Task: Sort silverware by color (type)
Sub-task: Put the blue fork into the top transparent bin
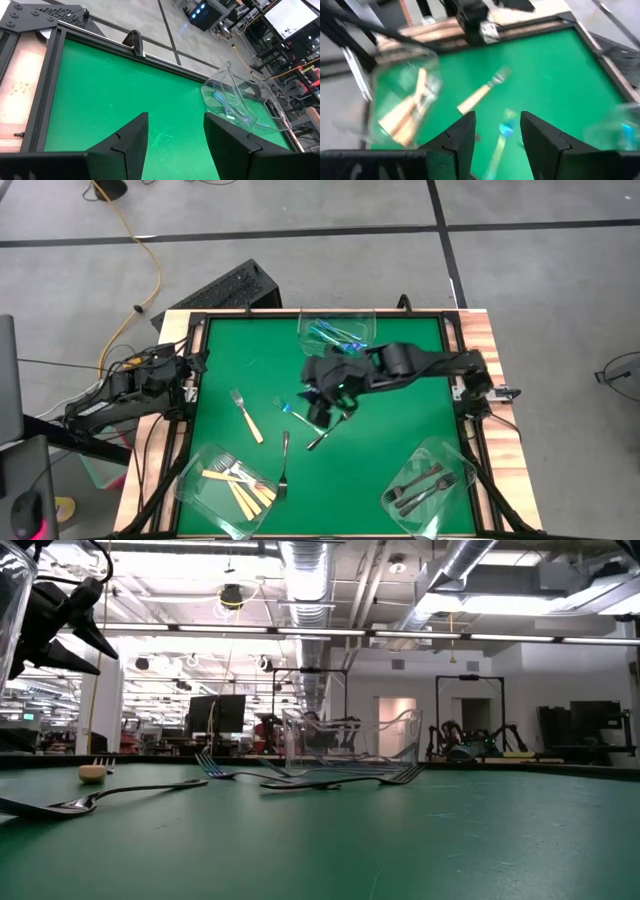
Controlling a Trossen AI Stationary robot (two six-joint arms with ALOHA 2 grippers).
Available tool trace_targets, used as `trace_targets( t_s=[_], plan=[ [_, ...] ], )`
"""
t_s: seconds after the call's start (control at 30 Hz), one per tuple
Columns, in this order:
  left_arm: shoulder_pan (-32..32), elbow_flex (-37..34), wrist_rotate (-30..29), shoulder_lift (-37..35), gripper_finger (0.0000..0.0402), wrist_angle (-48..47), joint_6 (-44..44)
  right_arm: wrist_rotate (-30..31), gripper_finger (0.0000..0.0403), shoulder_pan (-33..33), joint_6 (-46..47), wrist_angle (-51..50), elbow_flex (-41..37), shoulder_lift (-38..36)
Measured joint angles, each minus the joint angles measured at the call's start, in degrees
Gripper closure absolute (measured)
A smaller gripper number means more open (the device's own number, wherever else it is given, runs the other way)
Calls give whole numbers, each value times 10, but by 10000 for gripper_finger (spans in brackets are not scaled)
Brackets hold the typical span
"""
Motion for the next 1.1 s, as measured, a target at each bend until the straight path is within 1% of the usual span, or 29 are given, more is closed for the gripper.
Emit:
trace_targets(
  t_s=[0.13, 0.33, 0.47, 0.6, 0.67, 0.77, 0.83, 0.9, 0.97, 1.03, 1.1],
  plan=[
    [0, 0, 0, 0, 226, 0, 0, 1, 230, -7, -27, -75, 0, -22],
    [0, 0, -1, 0, 226, 0, -2, 2, 230, -19, -63, -186, -1, -21],
    [0, 0, 2, 0, 226, 0, -2, 3, 230, -33, -96, -203, -25, -14],
    [0, 0, 8, 0, 226, 0, -2, 3, 230, -64, -99, -176, -62, -4],
    [0, 0, 7, 0, 226, 0, -4, 3, 230, -81, -123, -160, -79, 1],
    [0, 0, -3, 0, 226, 0, -5, -3, 230, -107, -176, -99, -103, 13],
    [0, 0, -4, 0, 226, 0, -9, -22, 230, -123, -212, -67, -107, 35],
    [0, 0, 2, 0, 226, 0, -19, -54, 230, -140, -245, -16, -106, 48],
    [0, 0, 13, 0, 226, 1, -22, -74, 230, -155, -268, 9, -106, 64],
    [0, 0, 16, 0, 226, 2, -23, -98, 230, -169, -293, 58, -104, 80],
    [0, 0, 15, 0, 226, 2, -24, -117, 230, -181, -327, 63, -107, 93]
  ],
)
